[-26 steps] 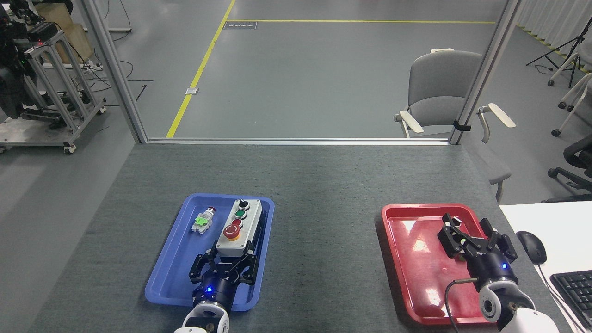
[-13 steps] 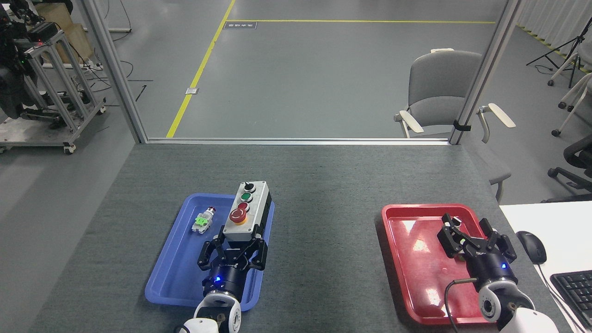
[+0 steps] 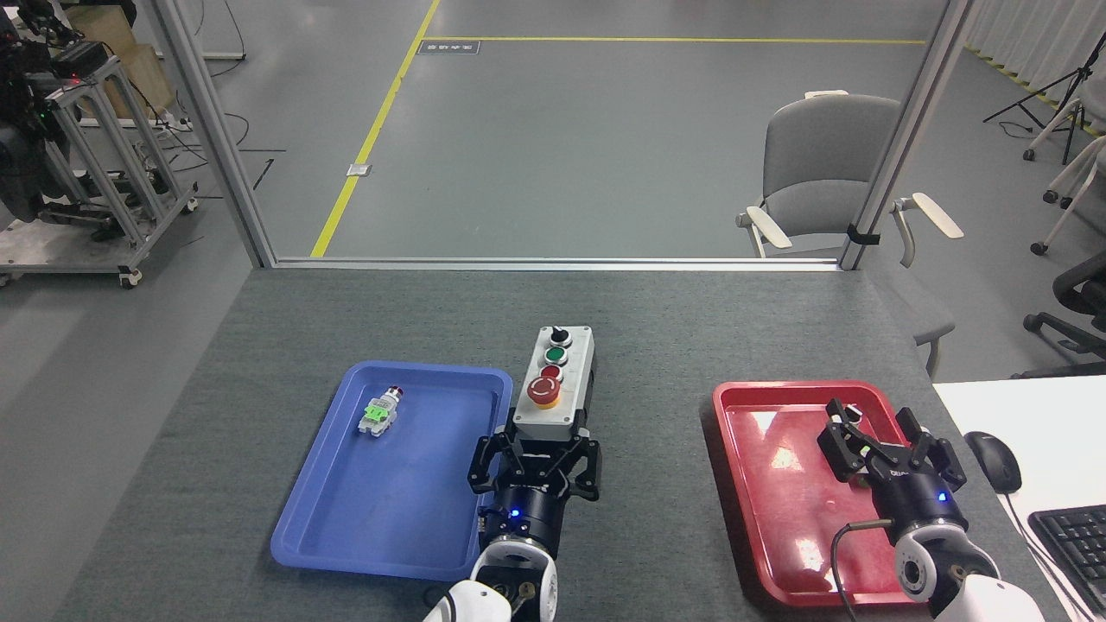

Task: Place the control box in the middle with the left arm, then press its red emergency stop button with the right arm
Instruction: 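Drag the control box with the left gripper off the blue tray toward the table middle, then release the control box and pull the left gripper back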

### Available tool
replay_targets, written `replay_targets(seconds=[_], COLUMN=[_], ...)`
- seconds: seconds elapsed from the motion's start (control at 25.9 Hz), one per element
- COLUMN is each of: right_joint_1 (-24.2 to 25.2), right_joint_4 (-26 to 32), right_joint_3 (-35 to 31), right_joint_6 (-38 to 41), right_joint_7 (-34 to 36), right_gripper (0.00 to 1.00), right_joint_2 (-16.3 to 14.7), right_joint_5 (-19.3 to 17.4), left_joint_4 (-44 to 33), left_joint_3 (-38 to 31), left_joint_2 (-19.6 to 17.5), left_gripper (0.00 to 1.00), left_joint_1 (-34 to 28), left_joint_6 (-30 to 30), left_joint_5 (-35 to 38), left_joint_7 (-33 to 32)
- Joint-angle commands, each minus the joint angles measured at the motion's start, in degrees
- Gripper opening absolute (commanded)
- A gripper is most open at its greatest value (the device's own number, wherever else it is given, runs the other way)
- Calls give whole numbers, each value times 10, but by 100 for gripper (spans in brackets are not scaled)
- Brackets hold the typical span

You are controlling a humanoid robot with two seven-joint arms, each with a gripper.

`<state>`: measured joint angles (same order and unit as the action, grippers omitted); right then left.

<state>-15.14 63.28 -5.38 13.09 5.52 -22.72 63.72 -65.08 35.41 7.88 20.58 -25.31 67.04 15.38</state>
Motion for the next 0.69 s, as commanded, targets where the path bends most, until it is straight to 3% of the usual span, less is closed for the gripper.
replay_targets(seconds=[0.0, 0.15, 0.66], right_joint_1=[-1, -2, 2], right_joint_4=[0, 0, 3], right_joint_3=[-1, -2, -5], right_joint_6=[0, 0, 0], right_joint_7=[0, 0, 0], right_gripper=[100, 100, 100], right_joint_2=[0, 0, 4], right_joint_5=[0, 1, 0], left_joint_4=[4, 20, 84], left_joint_3=[70, 126, 151], left_joint_2=[0, 0, 0], left_gripper=[0, 0, 0], left_joint_1=[5, 5, 5], left_joint_6=[-34, -65, -74], left_joint_5=[-41, -76, -111], left_joint_7=[9, 23, 55])
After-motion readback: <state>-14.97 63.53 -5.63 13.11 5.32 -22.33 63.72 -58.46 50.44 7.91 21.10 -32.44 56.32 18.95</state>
